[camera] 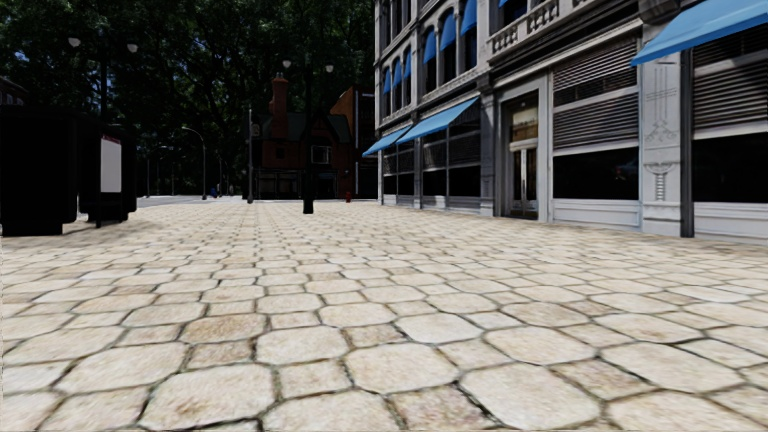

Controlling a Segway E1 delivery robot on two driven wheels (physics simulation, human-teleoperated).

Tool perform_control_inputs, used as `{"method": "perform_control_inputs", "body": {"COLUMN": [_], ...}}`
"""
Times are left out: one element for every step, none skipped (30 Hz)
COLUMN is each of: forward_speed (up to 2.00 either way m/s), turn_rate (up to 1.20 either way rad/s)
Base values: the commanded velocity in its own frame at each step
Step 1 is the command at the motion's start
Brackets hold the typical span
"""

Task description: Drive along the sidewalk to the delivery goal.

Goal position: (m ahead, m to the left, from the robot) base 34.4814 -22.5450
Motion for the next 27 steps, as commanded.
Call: {"method": "perform_control_inputs", "body": {"forward_speed": [2.0,2.0,2.0,2.0,2.0,2.0,2.0,2.0,2.0,2.0,2.0,2.0,2.0,2.0,2.0,2.0,2.0,2.0,2.0,2.0,2.0,2.0,2.0,2.0,2.0,2.0,2.0], "turn_rate": [0.0,0.0,0.0,0.0,0.0,0.0,0.0,0.0,0.0,0.0,0.0,0.0,0.0,0.0,0.0,0.0,0.0,0.0,0.0,0.0,0.0,0.0,0.0,0.0,0.0,0.0,0.0]}}
